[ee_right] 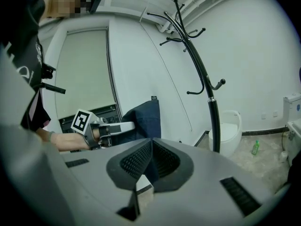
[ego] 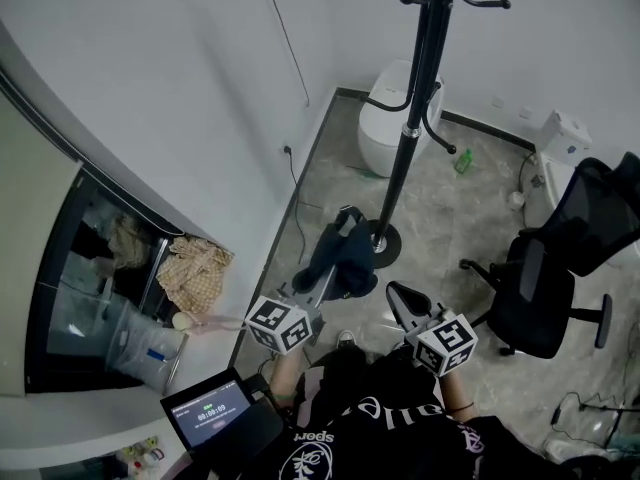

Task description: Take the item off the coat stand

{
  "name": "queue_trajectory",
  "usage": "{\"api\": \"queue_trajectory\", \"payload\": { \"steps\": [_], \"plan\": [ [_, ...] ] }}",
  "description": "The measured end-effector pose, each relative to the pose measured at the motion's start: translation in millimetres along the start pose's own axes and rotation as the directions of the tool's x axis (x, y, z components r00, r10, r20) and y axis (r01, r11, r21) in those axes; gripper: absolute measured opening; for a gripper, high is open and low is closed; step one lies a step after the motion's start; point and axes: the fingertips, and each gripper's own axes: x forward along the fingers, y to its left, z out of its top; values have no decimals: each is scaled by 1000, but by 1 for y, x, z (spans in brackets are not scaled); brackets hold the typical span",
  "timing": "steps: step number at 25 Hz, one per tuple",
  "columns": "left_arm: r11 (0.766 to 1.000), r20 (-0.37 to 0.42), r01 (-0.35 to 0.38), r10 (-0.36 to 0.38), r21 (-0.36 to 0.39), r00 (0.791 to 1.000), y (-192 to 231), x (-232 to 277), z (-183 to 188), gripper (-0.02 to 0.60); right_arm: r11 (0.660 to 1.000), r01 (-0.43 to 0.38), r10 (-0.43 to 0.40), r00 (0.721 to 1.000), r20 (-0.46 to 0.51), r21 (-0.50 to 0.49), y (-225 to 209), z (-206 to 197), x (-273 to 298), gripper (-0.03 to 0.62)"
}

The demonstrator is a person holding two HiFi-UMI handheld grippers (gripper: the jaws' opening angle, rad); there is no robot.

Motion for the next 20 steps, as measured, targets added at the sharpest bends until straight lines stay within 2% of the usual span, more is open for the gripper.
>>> {"api": "queue_trajectory", "payload": {
  "steps": [9, 13, 20],
  "plan": [
    [1000, 23, -13, 13, 2, 1000, -41, 8, -2, 17, 999, -53, 53, 999, -6, -13, 0, -1, -31, 18],
    [999, 15, -25, 25, -20, 1000, -75, 12, -18, 17, 998, -64, 64, 998, -2, -3, -7, -9, -68, 18],
    [994, 21, -47, 49, -99, 999, -143, 14, -60, 17, 994, -104, 102, 993, -65, -28, -18, -39, -134, 18]
  ]
}}
